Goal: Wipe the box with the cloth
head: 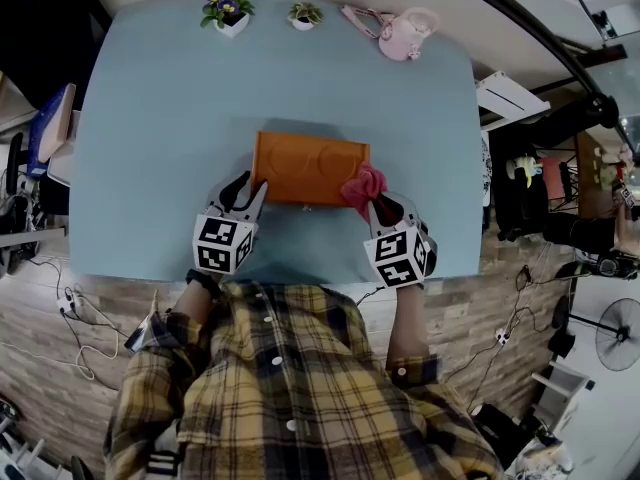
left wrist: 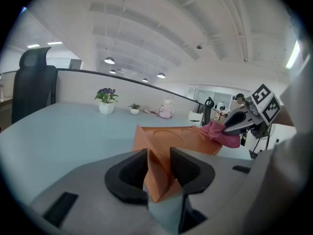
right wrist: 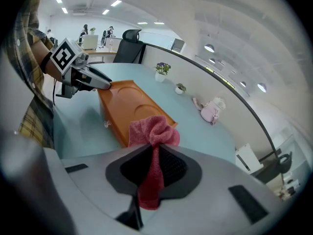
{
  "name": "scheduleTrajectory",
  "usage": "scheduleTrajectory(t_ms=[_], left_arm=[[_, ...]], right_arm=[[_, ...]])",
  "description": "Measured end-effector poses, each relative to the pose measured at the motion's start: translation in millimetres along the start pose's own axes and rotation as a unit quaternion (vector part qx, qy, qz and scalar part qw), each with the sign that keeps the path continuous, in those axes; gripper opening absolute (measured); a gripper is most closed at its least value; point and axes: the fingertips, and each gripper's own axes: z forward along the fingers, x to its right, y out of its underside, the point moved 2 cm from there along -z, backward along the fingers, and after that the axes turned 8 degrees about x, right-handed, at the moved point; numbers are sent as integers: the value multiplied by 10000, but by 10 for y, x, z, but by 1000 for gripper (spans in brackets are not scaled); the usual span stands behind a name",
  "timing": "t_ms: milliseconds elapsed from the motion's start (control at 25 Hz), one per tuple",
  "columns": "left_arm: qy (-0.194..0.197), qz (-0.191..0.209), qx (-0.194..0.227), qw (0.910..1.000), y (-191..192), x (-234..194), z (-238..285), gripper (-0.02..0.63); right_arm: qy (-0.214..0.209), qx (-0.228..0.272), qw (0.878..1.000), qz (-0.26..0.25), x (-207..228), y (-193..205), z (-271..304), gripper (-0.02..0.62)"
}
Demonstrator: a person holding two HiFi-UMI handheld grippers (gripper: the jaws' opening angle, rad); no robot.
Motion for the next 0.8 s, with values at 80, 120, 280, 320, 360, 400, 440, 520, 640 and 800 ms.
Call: scheduleTrajectory(t_ms=[80, 120, 280, 320, 360, 400, 440, 520, 640, 800], left_arm=[[-51, 141, -28, 9999, -27, 3, -25, 137], [-74, 191, -5, 9998, -55, 5, -46, 137], [-150, 244, 110, 9995, -215, 40, -151, 114], [-154, 244, 119, 9995, -256, 60, -183, 104], [-147, 245, 130, 9995, -297, 85, -217, 101], [-134, 252, 155, 9995, -340, 116, -256, 98], [-120, 268, 200, 9994, -386, 151, -297, 94], [-91, 313, 320, 9990, -480, 226, -380, 87], [-45, 343, 480, 9983, -605, 338, -500, 80], [-26, 389, 609, 9974, -708, 480, -643, 72]], right_arm=[[92, 149, 9998, 129, 17, -37, -60, 51], [133, 251, 9993, 225, 26, -62, -92, 51], [123, 971, 9922, 774, 32, -214, -202, 51], [99, 1162, 9889, 926, 25, -263, -233, 51], [77, 1331, 9852, 1074, 16, -311, -263, 49], [55, 1485, 9815, 1210, 3, -356, -291, 49], [36, 1627, 9777, 1326, -12, -398, -319, 51], [4, 1876, 9708, 1492, -39, -472, -377, 50], [-86, 2174, 9610, 1708, -76, -555, -474, 51], [-106, 2548, 9473, 1939, -109, -602, -621, 50]])
